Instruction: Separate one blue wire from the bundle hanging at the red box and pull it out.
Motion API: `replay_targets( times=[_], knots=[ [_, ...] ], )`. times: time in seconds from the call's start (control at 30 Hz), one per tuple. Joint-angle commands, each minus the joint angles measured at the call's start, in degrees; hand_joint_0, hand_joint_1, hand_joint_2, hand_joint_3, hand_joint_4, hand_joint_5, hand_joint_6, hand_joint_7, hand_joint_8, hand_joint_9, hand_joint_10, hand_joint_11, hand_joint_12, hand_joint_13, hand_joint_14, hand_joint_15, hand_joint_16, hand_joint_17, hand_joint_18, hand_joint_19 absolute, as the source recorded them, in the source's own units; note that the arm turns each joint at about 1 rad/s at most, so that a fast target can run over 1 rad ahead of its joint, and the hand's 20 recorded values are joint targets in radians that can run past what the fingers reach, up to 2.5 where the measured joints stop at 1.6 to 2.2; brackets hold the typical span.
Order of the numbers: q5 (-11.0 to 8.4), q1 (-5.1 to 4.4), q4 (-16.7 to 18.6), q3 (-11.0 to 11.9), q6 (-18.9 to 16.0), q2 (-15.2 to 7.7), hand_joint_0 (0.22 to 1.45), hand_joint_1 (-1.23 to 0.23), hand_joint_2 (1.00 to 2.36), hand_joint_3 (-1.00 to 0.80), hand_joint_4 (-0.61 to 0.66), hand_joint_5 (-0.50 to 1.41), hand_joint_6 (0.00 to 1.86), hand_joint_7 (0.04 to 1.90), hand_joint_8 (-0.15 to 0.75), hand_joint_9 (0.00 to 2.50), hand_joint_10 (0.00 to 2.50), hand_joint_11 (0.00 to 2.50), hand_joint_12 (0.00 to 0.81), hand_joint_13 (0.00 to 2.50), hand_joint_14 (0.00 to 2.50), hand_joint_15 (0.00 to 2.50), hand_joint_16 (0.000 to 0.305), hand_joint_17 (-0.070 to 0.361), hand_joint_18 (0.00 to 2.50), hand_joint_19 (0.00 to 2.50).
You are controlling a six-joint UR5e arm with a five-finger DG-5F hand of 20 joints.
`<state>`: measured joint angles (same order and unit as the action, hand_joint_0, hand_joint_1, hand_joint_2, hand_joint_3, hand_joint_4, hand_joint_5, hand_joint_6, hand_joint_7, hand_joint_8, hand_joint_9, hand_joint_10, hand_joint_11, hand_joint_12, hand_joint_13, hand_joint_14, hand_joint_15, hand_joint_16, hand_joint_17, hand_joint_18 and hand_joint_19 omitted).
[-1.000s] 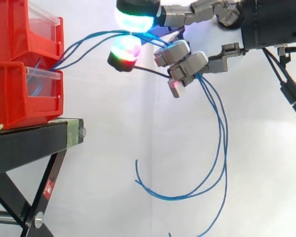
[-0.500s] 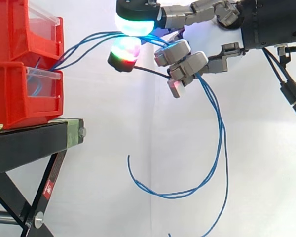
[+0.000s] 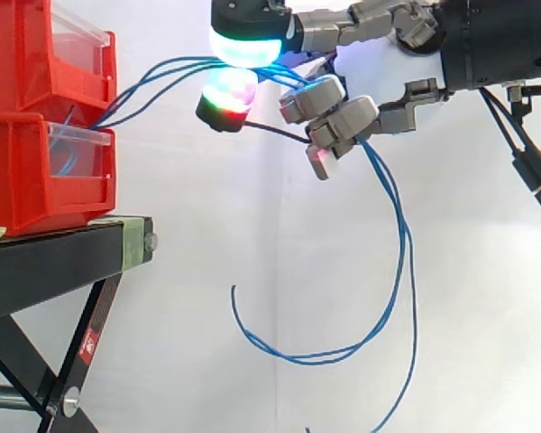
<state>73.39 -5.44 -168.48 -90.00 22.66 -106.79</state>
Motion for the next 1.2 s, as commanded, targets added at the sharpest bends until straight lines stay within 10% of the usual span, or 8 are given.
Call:
replay_targets(
  times=[0.0,0.37,0.73,1.17],
  knots=[
    [0.00,-0.01,0.0,0.0,-0.1,0.1,0.70,-0.94,1.03,-0.13,-0.10,-0.17,0.97,1.11,0.248,1.42,0.01,1.70,0.366,1.54,0.01,1.68,0.048,0.107,1.16,0.80],
    [0.00,-0.01,0.0,0.0,-0.1,0.0,0.73,-0.96,1.02,-0.18,0.13,-0.21,0.97,0.87,0.273,1.21,0.00,1.70,0.377,1.45,0.01,1.64,0.051,0.115,1.12,0.75],
    [0.00,-0.01,0.0,0.0,0.0,0.1,0.60,-0.93,1.01,-0.34,0.17,-0.22,0.97,0.86,0.278,1.11,0.42,1.64,0.400,1.42,0.01,1.63,0.054,0.122,1.12,0.79],
    [0.00,-0.10,0.0,0.0,0.0,0.0,0.49,-0.73,1.00,-0.50,0.16,-0.17,0.94,0.91,0.317,1.33,0.23,1.72,0.436,1.52,0.00,1.56,0.059,0.134,1.22,0.80]
  ],
)
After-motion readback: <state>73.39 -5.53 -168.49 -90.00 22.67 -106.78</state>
